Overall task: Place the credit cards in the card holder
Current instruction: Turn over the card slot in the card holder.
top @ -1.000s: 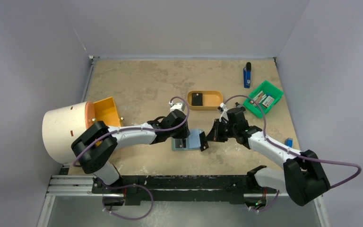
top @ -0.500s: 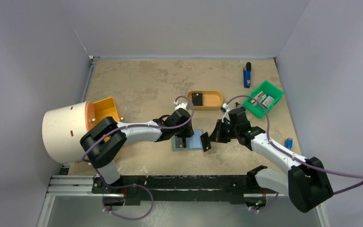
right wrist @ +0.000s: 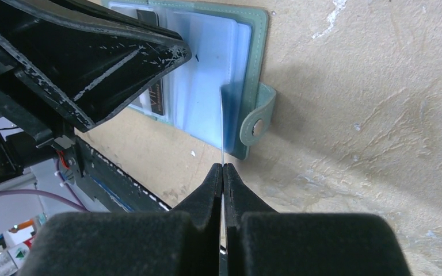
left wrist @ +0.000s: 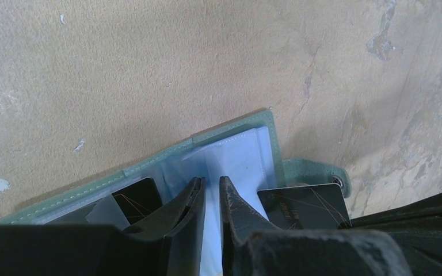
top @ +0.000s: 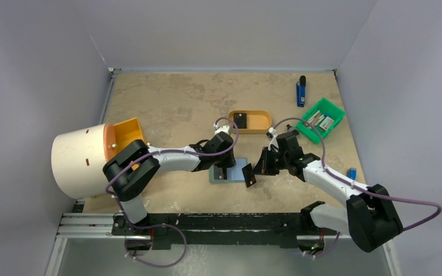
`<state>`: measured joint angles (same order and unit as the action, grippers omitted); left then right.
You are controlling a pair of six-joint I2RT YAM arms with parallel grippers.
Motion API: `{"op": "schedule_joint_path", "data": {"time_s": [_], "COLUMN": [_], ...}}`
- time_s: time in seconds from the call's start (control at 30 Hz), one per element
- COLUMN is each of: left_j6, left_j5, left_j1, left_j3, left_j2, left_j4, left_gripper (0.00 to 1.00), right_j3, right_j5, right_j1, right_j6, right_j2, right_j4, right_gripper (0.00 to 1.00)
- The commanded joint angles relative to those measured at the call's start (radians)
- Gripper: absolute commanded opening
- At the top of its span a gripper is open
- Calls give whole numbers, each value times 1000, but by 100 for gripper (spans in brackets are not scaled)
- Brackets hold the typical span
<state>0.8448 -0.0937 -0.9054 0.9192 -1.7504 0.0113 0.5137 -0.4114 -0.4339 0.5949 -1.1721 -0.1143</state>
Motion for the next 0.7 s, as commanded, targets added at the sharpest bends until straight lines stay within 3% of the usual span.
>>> {"op": "schedule_joint_path", "data": {"time_s": [0.0, 0.23, 0.4, 0.67], "left_j6": [-16, -69, -106, -119], "left_j5": [-34, -127, -236, -345], "left_j1": [-2, -51, -136, -189], "left_j3": [24, 69, 177, 258], "left_j2": [15, 91, 28, -64], "left_j4": [-7, -102, -248, -346], "left_gripper": [16, 36, 37, 42], "right_j3": [-11, 4, 29, 34], "right_j5": [25, 258, 317, 363], "right_j1": [-3, -3, -3, -3], "right_j6": [12, 74, 84, 88], "right_j2": [36, 272, 316, 377], "right_j4": [4, -117, -181, -218], "right_gripper": [0, 0, 0, 0]}}
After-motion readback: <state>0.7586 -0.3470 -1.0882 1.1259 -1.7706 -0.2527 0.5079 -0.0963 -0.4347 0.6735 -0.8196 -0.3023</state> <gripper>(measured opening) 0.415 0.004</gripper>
